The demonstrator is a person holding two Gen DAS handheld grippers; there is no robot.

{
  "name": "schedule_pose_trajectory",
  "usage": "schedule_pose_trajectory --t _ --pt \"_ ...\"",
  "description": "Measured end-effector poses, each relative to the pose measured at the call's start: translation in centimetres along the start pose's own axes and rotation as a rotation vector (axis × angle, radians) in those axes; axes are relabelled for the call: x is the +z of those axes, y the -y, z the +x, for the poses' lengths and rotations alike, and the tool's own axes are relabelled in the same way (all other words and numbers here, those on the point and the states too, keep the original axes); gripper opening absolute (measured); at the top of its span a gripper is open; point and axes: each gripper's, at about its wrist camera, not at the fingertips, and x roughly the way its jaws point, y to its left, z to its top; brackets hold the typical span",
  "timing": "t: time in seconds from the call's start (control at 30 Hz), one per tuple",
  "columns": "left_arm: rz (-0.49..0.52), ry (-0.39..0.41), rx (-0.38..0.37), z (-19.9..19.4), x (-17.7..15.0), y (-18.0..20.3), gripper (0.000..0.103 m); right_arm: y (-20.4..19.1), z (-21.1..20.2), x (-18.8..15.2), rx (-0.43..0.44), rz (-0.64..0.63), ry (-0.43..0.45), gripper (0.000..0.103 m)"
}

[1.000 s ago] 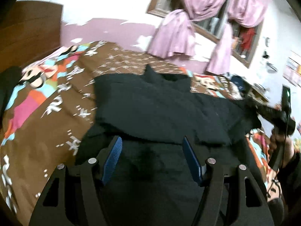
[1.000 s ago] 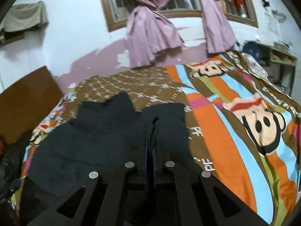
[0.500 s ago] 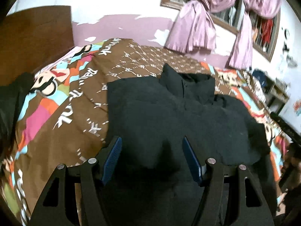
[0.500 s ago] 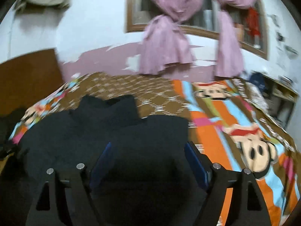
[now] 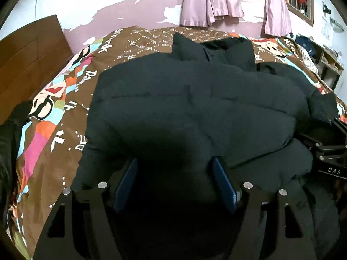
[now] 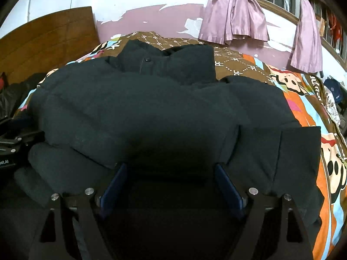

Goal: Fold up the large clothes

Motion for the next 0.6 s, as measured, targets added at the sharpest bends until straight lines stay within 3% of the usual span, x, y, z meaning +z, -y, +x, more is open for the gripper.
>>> schedule_pose_trajectory --t 0.3,0.53,0.6 --pt "0.024 0.004 0.024 0.7 -0.5 0.4 0.066 0.1 -1.4 -0.2 -0.014 0.031 0.024 0.084" --pt "-0.065 0.021 -0.018 -2.7 -0.2 -0.5 0.069 0.1 -8.7 0.2 0.051 0.088 0.075 0.091" --pt "-0.107 0.013 -0.051 -4.1 -0.4 -0.9 0.071 -0.2 -11.1 0.6 0.062 0.086 0.091 0.097"
